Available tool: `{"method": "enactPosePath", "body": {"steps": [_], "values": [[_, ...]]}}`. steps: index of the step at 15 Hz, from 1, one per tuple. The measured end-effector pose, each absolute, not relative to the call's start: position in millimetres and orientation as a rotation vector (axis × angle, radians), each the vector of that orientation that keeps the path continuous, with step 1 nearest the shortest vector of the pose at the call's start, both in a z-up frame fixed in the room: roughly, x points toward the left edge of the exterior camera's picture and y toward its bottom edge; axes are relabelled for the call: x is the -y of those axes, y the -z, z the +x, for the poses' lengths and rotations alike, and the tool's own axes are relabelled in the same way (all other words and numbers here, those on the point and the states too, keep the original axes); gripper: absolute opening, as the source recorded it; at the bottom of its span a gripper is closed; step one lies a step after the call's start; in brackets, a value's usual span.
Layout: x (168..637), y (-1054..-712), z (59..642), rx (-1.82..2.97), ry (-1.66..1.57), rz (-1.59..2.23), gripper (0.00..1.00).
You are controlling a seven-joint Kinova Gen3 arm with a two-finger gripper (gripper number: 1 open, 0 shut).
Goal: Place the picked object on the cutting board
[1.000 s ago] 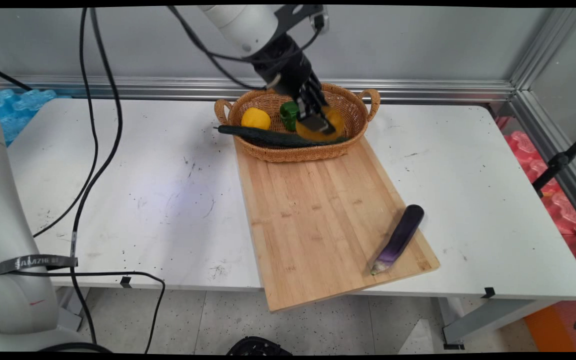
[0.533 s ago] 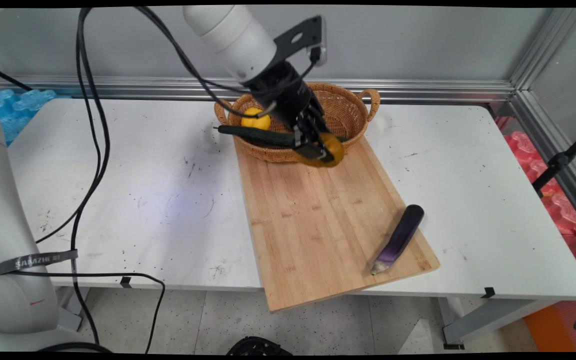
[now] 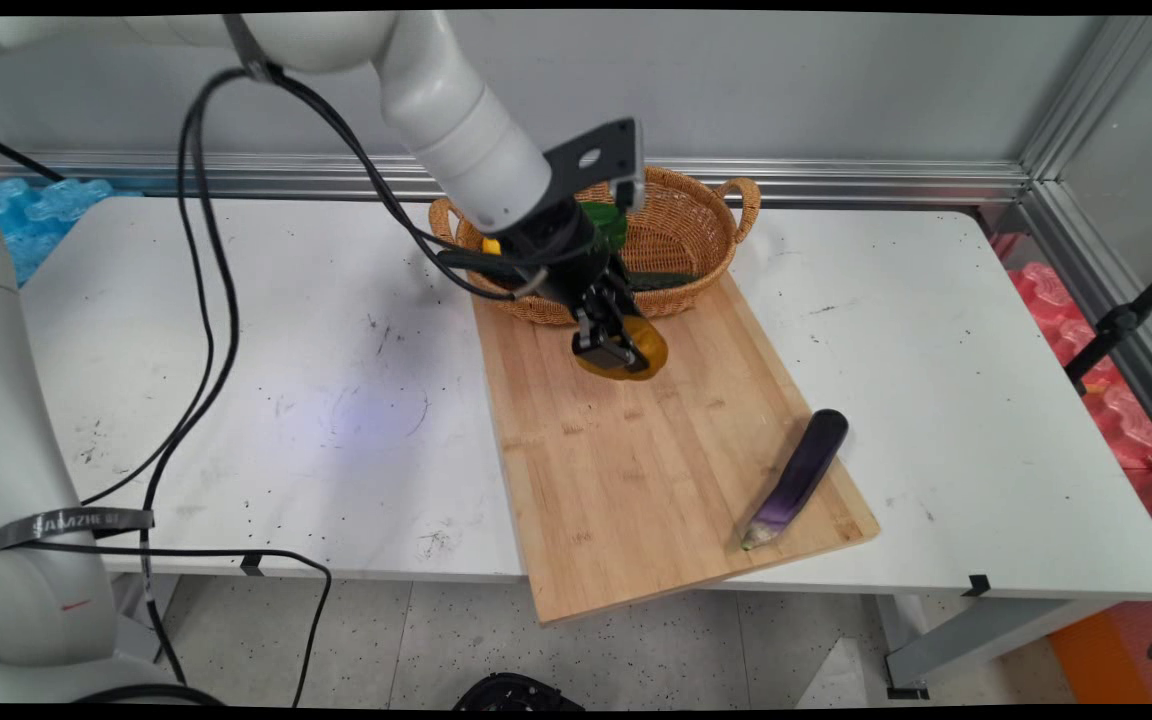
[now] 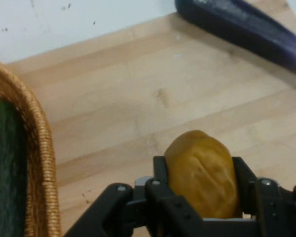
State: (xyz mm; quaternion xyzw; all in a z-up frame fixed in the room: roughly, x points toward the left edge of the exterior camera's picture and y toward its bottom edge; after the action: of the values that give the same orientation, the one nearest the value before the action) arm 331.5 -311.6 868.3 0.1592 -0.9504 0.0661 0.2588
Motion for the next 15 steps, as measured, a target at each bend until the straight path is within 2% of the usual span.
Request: {"method": "enactPosePath", "body": {"steps": [6, 15], "values": [[332, -831, 312, 2.573, -0.195, 0.483, 0.00], [367, -795, 290, 2.555, -0.222, 0.538, 0.00]]}}
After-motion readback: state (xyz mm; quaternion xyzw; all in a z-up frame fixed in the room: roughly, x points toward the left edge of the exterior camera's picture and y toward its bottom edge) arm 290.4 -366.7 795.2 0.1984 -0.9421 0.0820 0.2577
